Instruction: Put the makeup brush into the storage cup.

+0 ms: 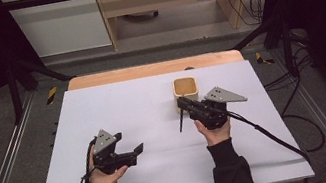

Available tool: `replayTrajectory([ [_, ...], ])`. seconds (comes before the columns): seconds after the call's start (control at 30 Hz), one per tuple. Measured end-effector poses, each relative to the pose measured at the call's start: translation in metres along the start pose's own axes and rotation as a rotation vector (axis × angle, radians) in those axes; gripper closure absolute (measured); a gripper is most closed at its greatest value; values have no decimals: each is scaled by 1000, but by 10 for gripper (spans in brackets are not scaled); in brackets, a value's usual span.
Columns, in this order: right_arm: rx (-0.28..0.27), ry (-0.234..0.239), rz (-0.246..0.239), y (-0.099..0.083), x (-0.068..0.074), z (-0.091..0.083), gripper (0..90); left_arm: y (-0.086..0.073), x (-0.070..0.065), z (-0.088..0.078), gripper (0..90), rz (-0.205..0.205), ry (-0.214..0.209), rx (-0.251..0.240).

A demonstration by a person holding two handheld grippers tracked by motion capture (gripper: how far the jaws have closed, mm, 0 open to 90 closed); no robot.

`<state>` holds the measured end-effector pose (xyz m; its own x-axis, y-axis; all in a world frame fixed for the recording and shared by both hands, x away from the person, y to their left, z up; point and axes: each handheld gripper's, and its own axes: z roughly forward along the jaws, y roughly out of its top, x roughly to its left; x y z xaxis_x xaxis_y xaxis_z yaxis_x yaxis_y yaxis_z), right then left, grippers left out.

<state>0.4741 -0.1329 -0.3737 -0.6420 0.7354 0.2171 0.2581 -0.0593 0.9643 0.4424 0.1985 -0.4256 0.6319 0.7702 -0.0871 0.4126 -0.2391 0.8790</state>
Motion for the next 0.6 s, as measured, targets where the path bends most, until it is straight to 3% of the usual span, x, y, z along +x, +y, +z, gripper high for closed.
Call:
replayTrajectory([
  [0.3,-24,-5,5,10,-5,-1,838,-8,16,-9,94,-37,31,-1],
  [0.6,-31,-20,-22,22,-8,3,838,-10,20,-10,76,-35,50,11],
])
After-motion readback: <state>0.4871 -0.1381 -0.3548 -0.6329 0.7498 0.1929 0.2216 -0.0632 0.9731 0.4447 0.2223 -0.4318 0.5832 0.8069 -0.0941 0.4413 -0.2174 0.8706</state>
